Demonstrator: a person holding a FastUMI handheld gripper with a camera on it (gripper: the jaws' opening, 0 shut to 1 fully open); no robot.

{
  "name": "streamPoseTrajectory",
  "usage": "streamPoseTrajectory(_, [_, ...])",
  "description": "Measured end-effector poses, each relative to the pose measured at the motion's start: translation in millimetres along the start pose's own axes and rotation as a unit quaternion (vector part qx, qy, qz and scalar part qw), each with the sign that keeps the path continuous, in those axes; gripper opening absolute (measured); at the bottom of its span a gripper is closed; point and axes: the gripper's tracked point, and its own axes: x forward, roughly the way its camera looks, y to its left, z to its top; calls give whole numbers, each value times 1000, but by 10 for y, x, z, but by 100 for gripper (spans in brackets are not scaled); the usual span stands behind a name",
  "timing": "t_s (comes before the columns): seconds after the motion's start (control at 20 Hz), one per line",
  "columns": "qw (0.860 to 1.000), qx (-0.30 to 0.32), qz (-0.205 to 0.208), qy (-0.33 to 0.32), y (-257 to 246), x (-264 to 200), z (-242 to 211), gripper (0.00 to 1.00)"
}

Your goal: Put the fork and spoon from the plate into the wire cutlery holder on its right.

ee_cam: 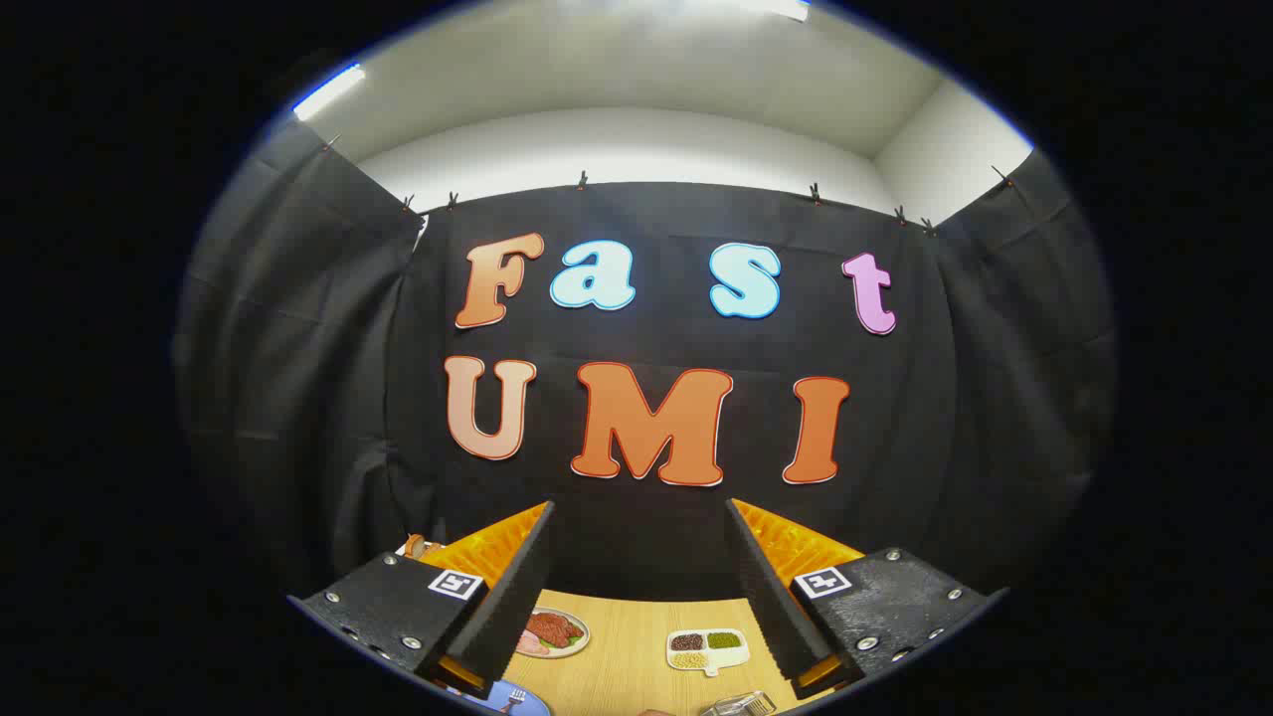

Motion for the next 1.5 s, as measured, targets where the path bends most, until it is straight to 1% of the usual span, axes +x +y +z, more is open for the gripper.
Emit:
streamPoseTrajectory(0.65, [1000, -5, 13, 12, 191, 47, -118, 98])
streamPoseTrajectory(0.8, [999, -2, 26, 35, 332, 73, -289, 98])
streamPoseTrajectory(1.05, [993, -9, 65, 99, 709, 49, -717, 97])
streamPoseTrajectory(1.15, [988, -19, 87, 123, 938, 2, -916, 97])
streamPoseTrajectory(1.25, [980, -15, 118, 157, 1197, -52, -1151, 97])
streamPoseTrajectory(1.35, [969, -7, 142, 200, 1402, -118, -1432, 97])
streamPoseTrajectory(1.5, [948, 2, 160, 274, 1631, -211, -1891, 97])
